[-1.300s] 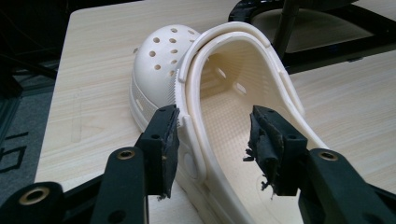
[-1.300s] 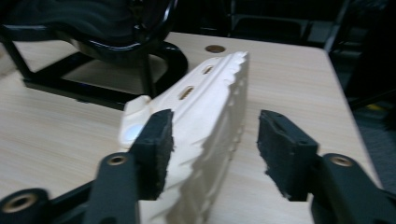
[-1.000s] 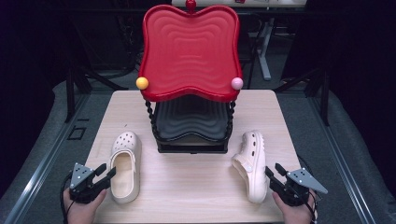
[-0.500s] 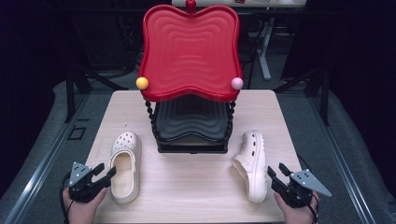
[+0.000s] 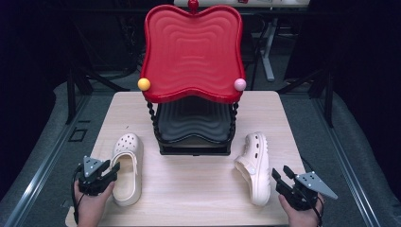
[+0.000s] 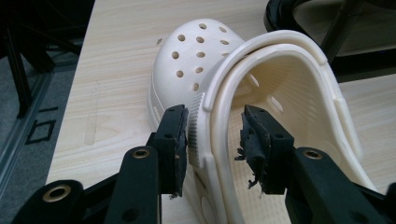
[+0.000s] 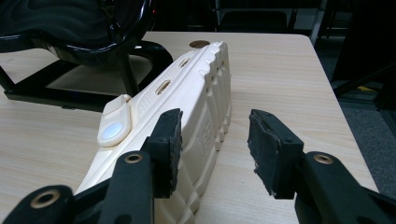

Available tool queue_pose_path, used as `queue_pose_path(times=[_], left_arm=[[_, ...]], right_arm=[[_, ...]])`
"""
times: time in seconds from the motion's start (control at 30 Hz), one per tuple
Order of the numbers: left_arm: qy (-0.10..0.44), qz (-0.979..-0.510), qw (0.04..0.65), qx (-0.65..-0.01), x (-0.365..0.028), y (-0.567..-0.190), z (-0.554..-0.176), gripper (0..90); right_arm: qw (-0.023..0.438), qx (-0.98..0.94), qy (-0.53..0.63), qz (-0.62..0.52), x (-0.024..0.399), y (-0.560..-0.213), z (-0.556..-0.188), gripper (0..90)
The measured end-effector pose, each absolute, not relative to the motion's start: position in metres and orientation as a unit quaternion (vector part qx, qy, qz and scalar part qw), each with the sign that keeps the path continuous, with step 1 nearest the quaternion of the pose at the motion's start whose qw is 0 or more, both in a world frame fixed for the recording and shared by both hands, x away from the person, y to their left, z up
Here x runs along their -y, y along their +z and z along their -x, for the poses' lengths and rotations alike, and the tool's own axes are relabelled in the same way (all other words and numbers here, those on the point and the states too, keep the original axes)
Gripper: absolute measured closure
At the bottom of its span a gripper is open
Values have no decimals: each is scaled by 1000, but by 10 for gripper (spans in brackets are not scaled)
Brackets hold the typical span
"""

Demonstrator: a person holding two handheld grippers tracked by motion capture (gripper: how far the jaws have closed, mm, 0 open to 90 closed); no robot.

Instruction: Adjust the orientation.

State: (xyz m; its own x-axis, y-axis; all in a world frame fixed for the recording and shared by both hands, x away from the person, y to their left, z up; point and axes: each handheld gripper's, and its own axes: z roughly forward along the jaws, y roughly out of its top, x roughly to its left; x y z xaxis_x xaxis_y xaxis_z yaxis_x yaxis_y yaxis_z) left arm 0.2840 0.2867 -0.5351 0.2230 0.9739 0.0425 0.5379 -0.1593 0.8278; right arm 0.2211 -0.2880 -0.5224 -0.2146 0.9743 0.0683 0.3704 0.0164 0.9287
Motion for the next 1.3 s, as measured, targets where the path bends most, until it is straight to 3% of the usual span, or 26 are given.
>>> queue_pose_path(times=[0.23,0.37,1.0,1.2,1.3], left_arm=[[324,-696,336,-546,-279,-539,-293,619],[344,-702,322,-534,-277,-542,-292,678],[333,-692,340,-542,-286,-541,-286,747],[327,-698,341,-539,-280,-538,-277,751],[319,-700,346,-537,-274,-536,-270,751]], right_arm=[[332,-626,455,-539,292,-523,-221,539],[335,-623,452,-544,292,-524,-223,530],[333,-630,446,-542,290,-524,-225,577],[329,-636,447,-537,289,-523,-224,654],[327,-656,439,-520,282,-521,-224,759]])
